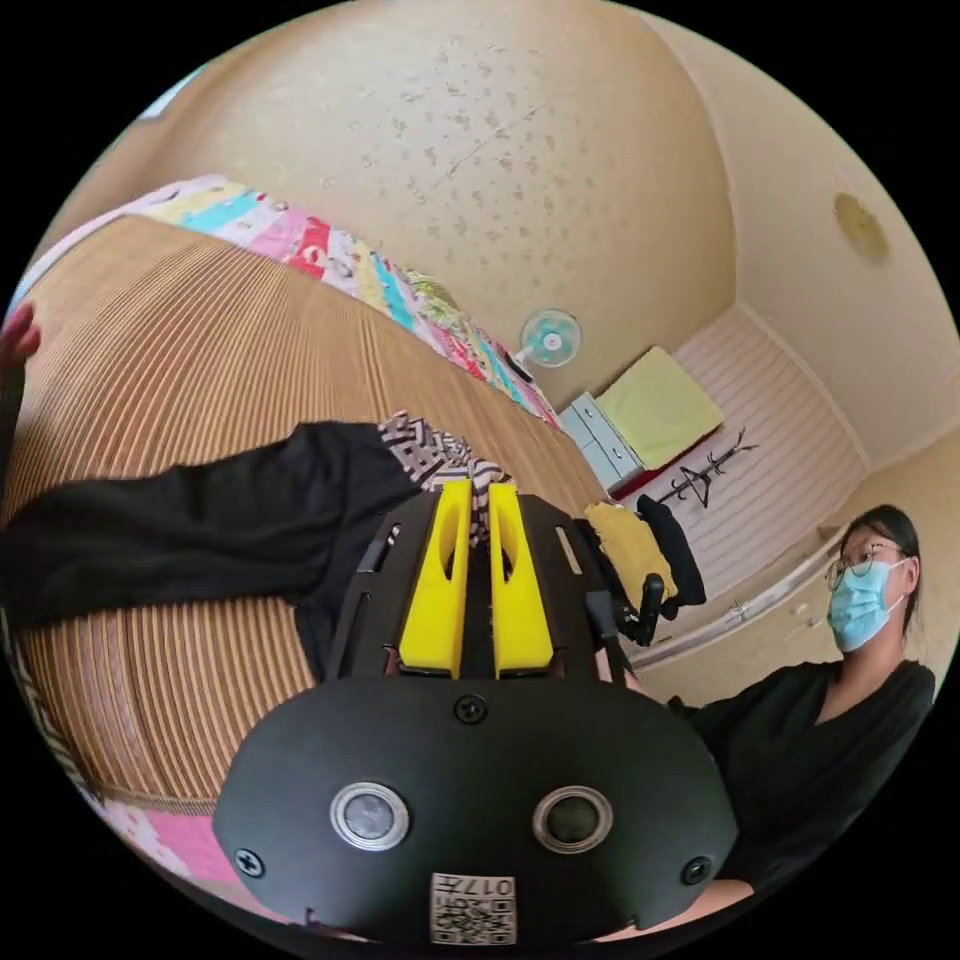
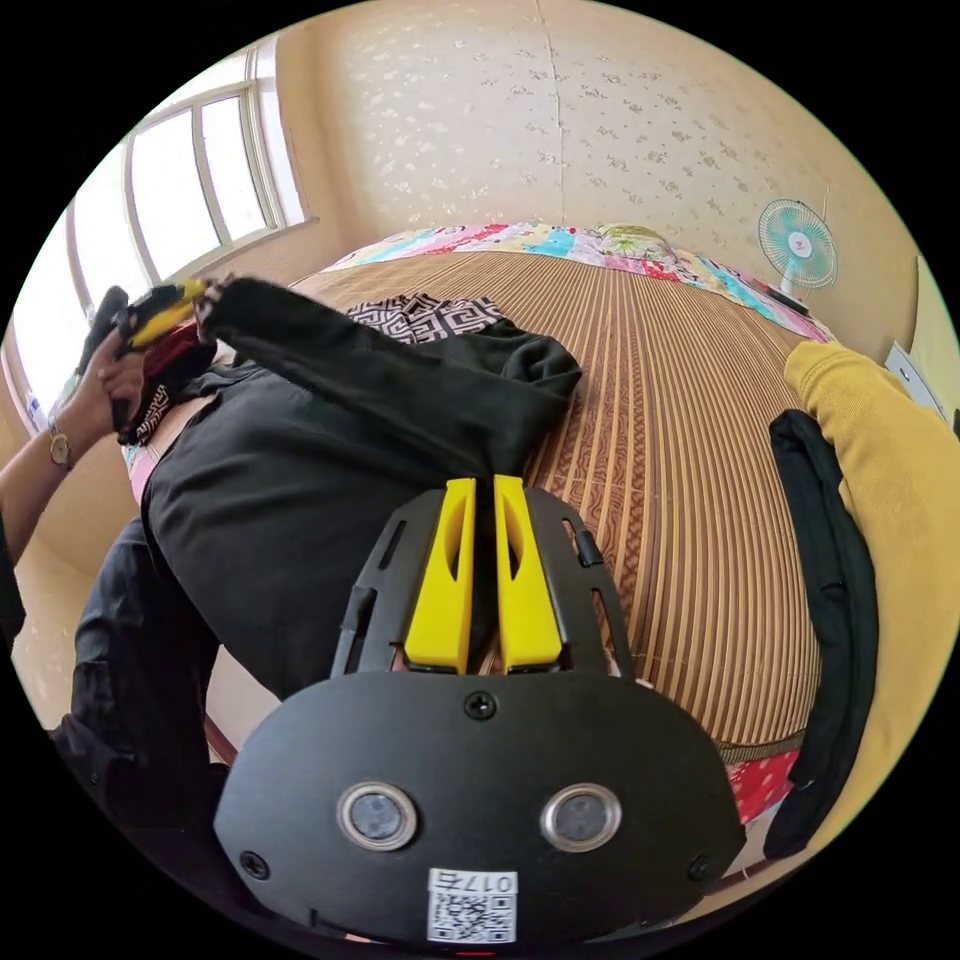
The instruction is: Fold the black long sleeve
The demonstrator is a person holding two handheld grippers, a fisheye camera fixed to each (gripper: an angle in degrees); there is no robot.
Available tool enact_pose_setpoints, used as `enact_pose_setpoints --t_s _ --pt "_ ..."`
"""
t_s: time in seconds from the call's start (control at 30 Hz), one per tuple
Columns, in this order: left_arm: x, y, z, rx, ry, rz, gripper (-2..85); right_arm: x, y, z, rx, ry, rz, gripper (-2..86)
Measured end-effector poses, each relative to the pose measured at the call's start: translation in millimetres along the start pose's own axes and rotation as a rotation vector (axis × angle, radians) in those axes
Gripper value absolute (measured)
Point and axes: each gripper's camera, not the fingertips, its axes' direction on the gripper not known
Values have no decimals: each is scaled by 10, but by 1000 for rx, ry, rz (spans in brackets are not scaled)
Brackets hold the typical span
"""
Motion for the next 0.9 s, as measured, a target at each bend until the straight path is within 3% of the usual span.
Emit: enact_pose_setpoints --t_s 0.13,0.23,0.3,0.4,0.47,0.67,0.77,0.9 --pt "-665 715 -291 16 -158 -229 26 123 7 -36 3 -32 33 30" --pt "-689 930 -572 179 -328 -421 37 173 6 -55 4 -34 44 31" --pt "-498 813 -533 243 -362 -419 53 214 7 -65 6 -39 53 33" --pt "28 120 240 47 -267 -183 62 301 6 -83 9 -57 78 36" --pt "595 -417 1264 -210 -176 29 65 349 1 -90 8 -67 82 35" --pt "1834 -780 3841 -737 -122 420 75 366 -14 -96 6 -45 57 31" --pt "2154 -653 4657 -861 -232 596 78 432 -14 -103 8 -64 62 30" --pt "2208 -633 5036 -862 -277 618 79 543 -21 -105 9 -104 78 29"
